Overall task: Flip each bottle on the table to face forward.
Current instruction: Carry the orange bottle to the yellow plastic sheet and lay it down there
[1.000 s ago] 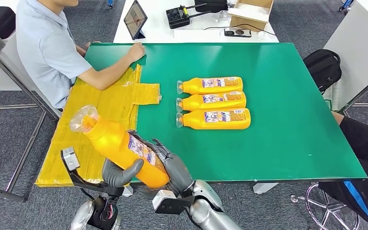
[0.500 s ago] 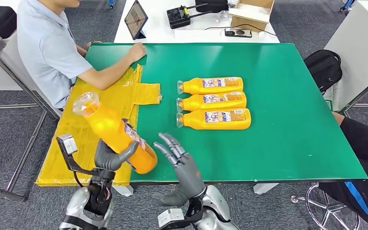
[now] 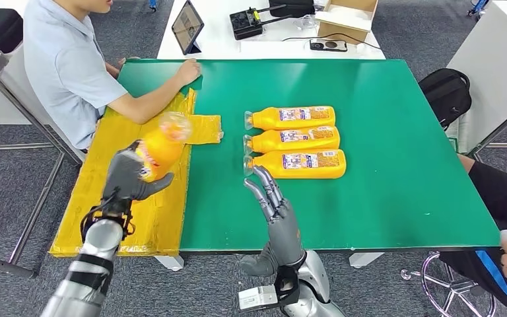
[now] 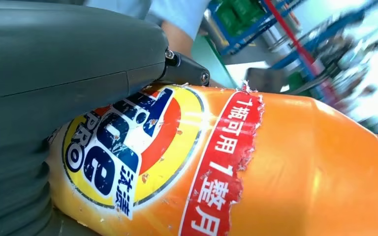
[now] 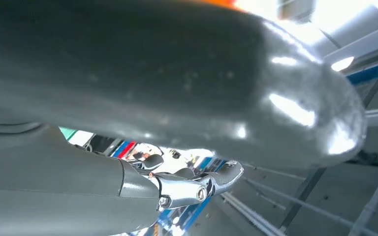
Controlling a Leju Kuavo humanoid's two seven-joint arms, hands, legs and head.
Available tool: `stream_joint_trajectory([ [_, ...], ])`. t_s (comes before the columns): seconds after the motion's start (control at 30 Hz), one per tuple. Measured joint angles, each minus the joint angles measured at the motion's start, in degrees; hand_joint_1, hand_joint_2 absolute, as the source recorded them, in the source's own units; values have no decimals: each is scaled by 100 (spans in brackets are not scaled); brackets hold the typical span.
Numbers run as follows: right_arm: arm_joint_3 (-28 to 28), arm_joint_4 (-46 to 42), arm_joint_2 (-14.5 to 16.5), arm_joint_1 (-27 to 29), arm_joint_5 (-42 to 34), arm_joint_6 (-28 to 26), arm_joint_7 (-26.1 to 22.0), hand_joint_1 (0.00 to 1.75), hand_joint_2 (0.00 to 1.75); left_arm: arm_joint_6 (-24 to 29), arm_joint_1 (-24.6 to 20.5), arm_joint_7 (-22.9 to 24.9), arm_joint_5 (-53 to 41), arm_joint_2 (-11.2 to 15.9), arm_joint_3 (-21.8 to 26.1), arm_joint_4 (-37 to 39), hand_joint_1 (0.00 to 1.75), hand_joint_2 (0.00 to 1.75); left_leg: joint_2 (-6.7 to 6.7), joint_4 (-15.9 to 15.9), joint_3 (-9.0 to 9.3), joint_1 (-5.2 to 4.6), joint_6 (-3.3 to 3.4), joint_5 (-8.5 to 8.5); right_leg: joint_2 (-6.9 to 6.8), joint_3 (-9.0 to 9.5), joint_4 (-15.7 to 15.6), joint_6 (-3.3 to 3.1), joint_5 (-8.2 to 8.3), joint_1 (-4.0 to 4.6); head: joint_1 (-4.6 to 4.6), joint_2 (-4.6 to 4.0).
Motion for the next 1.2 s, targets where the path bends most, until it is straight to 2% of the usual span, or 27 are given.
stream_joint_trajectory([
  [0.17,57,-50,-40,-19,10,180,0,0,0,-13,-893,388,-1846,221,-374,1225,175,175,3,0,0,0,0,6,2,0,2,2,4,0,-1,0],
  [0.33,141,-55,-90,-42,-24,276,0,0,0,-12,-1612,695,-2640,335,-707,2342,175,175,-4,1,-7,1,-2,9,0,-2,4,3,5,1,0,0],
  [0.57,187,-55,-116,-54,-142,356,0,0,0,-222,-2134,964,-2962,366,-917,3295,175,175,-4,1,-8,1,-2,8,1,-3,5,3,4,0,-1,0],
  [0.83,192,-31,-117,-77,-361,507,0,0,0,-1206,-2401,1103,-2915,348,-1026,4132,175,175,-4,1,-7,1,-2,9,1,-2,5,3,5,0,2,0],
  [0.87,192,-18,-117,-85,-392,519,0,0,0,-1299,-2405,1092,-2882,348,-1026,4207,168,175,-4,1,-7,1,-2,9,1,-2,5,3,5,0,2,0],
  [0.9,192,-6,-118,-95,-419,528,0,0,0,-1358,-2411,1078,-2861,348,-1026,4271,140,175,-4,1,-7,1,-2,9,1,-2,5,3,5,0,3,0],
  [0.97,192,19,-118,-116,-466,532,0,0,0,-1405,-2434,1045,-2821,348,-1021,4363,53,175,-5,1,-7,1,-2,9,0,-1,5,3,5,0,2,0],
  [1.0,192,32,-118,-128,-488,531,0,0,0,-1415,-2449,1026,-2795,349,-1014,4397,16,175,-5,1,-7,1,-2,9,0,-1,5,3,5,0,2,0],
  [1.03,193,45,-118,-138,-508,530,0,0,0,-1421,-2460,1004,-2759,349,-1002,4424,0,175,-5,1,-7,1,-2,9,0,-1,5,3,4,0,2,0],
  [1.2,221,102,-121,-204,-635,510,0,0,0,-1655,-2478,690,-2326,345,-820,4507,0,175,-5,1,-6,0,-2,9,0,2,5,3,5,0,2,0],
])
